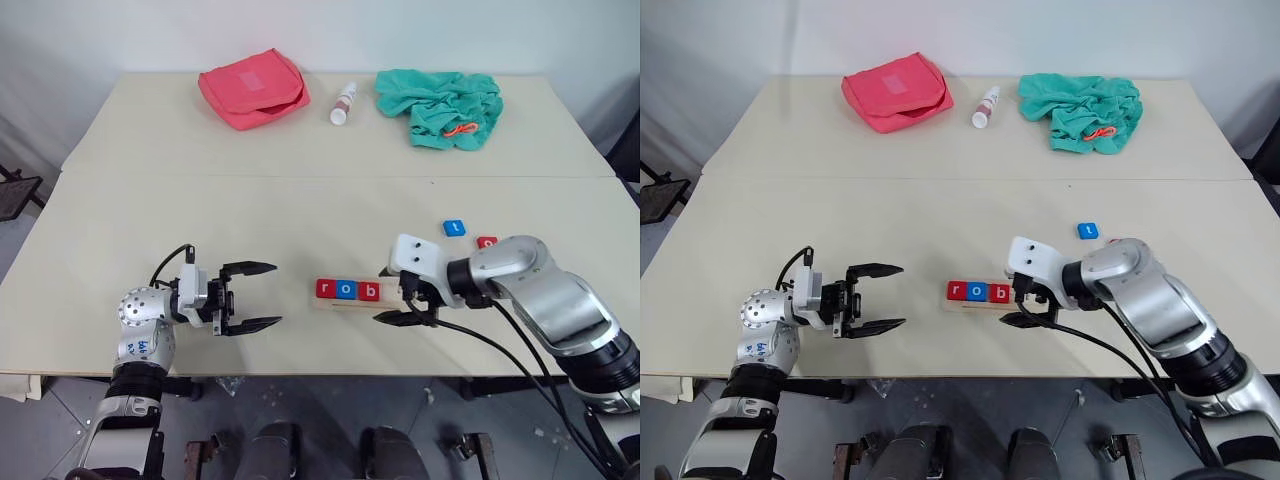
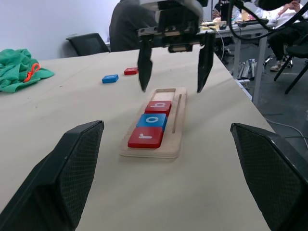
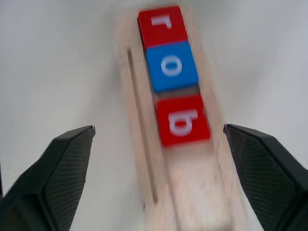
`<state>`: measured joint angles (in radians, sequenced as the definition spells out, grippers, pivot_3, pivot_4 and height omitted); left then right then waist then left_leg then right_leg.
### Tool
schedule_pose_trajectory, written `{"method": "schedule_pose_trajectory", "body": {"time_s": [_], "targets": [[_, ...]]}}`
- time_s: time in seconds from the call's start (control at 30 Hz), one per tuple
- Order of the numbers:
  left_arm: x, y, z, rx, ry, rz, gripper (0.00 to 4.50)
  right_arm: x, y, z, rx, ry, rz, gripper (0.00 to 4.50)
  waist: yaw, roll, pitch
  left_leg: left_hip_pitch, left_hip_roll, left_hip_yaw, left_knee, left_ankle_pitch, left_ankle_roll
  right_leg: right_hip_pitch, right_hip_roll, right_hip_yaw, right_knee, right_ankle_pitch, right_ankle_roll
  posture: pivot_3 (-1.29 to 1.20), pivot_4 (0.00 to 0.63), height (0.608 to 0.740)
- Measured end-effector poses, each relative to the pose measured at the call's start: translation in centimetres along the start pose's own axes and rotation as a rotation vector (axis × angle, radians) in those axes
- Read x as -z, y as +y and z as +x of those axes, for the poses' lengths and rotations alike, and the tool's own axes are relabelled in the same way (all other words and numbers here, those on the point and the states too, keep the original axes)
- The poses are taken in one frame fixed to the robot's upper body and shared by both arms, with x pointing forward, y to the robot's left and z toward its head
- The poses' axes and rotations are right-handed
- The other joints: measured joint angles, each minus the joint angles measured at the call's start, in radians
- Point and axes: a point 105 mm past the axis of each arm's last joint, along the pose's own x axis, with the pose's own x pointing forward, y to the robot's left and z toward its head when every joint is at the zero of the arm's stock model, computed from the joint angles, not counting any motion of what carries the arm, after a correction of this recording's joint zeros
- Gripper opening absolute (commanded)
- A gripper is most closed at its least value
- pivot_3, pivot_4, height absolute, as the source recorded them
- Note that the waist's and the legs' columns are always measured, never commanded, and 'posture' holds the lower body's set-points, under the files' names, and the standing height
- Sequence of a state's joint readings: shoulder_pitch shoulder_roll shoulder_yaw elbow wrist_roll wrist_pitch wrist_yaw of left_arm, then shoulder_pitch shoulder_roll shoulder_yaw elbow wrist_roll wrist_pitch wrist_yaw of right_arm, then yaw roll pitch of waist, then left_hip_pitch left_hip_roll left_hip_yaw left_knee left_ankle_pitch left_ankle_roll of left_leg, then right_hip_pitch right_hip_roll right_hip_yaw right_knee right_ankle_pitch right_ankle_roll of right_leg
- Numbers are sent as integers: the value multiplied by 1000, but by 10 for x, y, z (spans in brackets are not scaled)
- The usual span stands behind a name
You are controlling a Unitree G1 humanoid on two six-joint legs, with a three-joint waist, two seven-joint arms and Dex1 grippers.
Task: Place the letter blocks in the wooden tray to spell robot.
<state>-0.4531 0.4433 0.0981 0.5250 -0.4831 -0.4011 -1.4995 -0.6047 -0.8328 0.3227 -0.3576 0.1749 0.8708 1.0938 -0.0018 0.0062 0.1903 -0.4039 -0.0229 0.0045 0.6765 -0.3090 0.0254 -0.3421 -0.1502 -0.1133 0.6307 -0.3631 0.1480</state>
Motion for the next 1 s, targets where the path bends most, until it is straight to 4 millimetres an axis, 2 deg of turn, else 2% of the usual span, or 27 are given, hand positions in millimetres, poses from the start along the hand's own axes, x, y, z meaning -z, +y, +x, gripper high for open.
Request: {"method": "schedule_pose_trajectory", "body": {"time_s": [0.33,0.63,0.77,1.0], "targets": [[0,1,-1,-1,3,2,4500,11,-11,-1,54,1,27,17,2,0,0,0,0,0,0,0,0,0,0,0,0,0,0,0,150,740],[1,-5,-4,1,12,0,4500,15,-7,14,24,-3,36,17,-1,0,0,0,0,0,0,0,0,0,0,0,0,0,0,0,150,740],[0,-7,-4,3,13,5,4500,9,-9,22,30,-37,33,17,0,0,0,0,0,0,0,0,0,0,0,0,0,0,0,0,150,740],[0,-7,-4,1,14,2,4500,6,-16,24,67,-48,27,17,0,0,0,0,0,0,0,0,0,0,0,0,0,0,0,0,150,740]]}}
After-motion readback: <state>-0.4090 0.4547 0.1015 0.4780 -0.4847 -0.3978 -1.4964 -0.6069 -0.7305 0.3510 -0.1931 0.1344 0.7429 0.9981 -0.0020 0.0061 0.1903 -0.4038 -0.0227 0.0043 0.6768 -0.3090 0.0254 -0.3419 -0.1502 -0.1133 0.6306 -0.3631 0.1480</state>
